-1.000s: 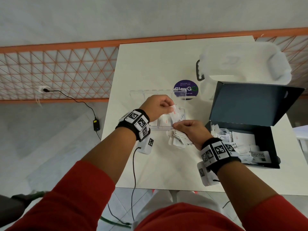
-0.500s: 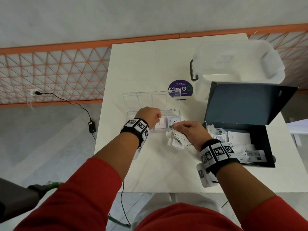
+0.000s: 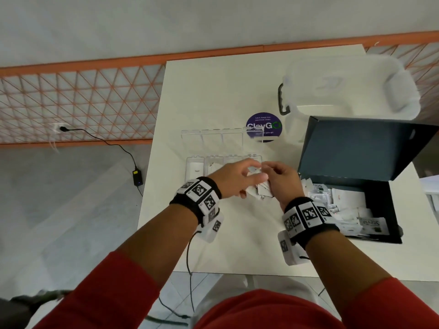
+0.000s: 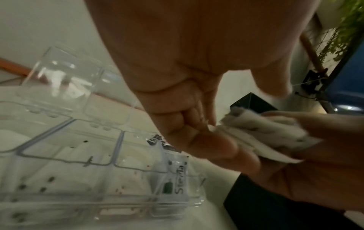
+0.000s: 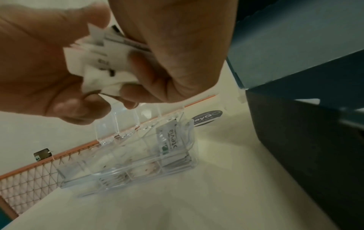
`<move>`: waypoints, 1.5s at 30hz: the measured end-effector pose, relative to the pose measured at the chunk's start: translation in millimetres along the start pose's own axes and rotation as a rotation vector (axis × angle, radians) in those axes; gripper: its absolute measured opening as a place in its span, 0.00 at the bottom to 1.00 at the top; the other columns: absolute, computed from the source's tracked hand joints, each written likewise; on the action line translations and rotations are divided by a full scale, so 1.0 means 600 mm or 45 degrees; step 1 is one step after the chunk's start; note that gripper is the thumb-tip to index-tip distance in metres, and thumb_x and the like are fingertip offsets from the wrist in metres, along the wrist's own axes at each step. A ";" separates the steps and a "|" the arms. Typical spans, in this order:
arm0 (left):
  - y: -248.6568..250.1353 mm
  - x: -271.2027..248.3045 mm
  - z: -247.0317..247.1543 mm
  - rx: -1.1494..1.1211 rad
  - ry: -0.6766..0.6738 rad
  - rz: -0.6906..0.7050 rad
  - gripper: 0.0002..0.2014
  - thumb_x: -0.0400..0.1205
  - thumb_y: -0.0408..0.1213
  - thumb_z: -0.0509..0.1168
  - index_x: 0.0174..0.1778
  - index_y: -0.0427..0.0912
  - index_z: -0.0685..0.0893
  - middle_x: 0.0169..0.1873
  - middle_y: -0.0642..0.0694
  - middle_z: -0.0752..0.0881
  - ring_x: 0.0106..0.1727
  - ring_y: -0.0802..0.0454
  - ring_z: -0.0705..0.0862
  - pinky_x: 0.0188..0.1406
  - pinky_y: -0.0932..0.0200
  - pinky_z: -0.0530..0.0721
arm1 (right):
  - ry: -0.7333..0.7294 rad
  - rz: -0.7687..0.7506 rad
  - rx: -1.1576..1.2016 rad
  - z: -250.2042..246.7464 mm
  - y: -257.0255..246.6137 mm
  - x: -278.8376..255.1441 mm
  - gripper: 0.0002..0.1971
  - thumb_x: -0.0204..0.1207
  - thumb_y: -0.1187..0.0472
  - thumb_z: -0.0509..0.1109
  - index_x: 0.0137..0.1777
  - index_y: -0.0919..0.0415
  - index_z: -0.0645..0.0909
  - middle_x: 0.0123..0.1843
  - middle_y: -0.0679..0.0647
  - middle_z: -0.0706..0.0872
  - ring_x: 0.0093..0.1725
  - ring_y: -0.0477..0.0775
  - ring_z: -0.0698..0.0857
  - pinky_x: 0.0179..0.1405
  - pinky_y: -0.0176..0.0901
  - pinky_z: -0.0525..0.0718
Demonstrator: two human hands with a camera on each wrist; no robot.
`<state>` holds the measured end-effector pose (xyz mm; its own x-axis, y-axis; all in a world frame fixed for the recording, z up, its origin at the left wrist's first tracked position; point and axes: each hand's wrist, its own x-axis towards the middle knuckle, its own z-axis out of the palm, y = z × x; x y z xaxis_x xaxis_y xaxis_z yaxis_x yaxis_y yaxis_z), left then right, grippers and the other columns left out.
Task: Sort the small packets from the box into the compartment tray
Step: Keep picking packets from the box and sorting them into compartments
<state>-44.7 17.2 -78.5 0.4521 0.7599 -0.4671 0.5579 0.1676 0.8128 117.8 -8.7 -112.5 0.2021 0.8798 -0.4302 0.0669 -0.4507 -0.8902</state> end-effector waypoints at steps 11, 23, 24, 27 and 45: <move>0.004 0.001 0.001 -0.392 0.105 0.037 0.22 0.74 0.26 0.74 0.61 0.47 0.79 0.48 0.40 0.89 0.40 0.44 0.91 0.35 0.57 0.89 | -0.186 0.088 0.497 0.011 -0.029 -0.017 0.09 0.85 0.60 0.66 0.55 0.58 0.87 0.52 0.64 0.91 0.46 0.60 0.89 0.40 0.50 0.86; 0.033 -0.007 0.006 -0.005 0.326 0.142 0.26 0.64 0.49 0.82 0.54 0.57 0.79 0.52 0.60 0.82 0.40 0.70 0.79 0.39 0.71 0.75 | 0.063 -0.016 0.595 0.019 -0.030 -0.013 0.04 0.83 0.57 0.70 0.48 0.55 0.85 0.46 0.61 0.89 0.42 0.59 0.88 0.34 0.47 0.86; 0.033 -0.006 0.005 0.045 0.359 0.156 0.24 0.66 0.51 0.81 0.55 0.57 0.80 0.52 0.58 0.81 0.40 0.70 0.78 0.40 0.71 0.73 | 0.074 -0.027 0.592 0.019 -0.031 -0.012 0.04 0.83 0.56 0.71 0.48 0.55 0.85 0.48 0.63 0.89 0.43 0.60 0.87 0.36 0.48 0.86; 0.029 -0.001 0.006 0.089 0.511 0.169 0.17 0.70 0.50 0.78 0.51 0.54 0.83 0.48 0.52 0.81 0.38 0.65 0.78 0.36 0.71 0.74 | 0.021 0.055 0.664 0.021 -0.037 -0.016 0.04 0.83 0.54 0.71 0.49 0.51 0.85 0.54 0.65 0.88 0.46 0.60 0.86 0.39 0.50 0.86; -0.033 -0.017 -0.135 0.213 0.677 -0.053 0.05 0.80 0.35 0.69 0.50 0.48 0.88 0.42 0.52 0.88 0.42 0.59 0.85 0.38 0.74 0.76 | -0.362 0.112 0.822 0.003 -0.026 -0.019 0.15 0.77 0.76 0.70 0.49 0.52 0.85 0.49 0.55 0.92 0.47 0.61 0.93 0.33 0.47 0.90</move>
<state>-116.9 56.8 -61.6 0.0384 0.9742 -0.2226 0.6903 0.1352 0.7108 112.6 -11.4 -93.9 -0.0883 0.8891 -0.4491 -0.5480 -0.4199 -0.7235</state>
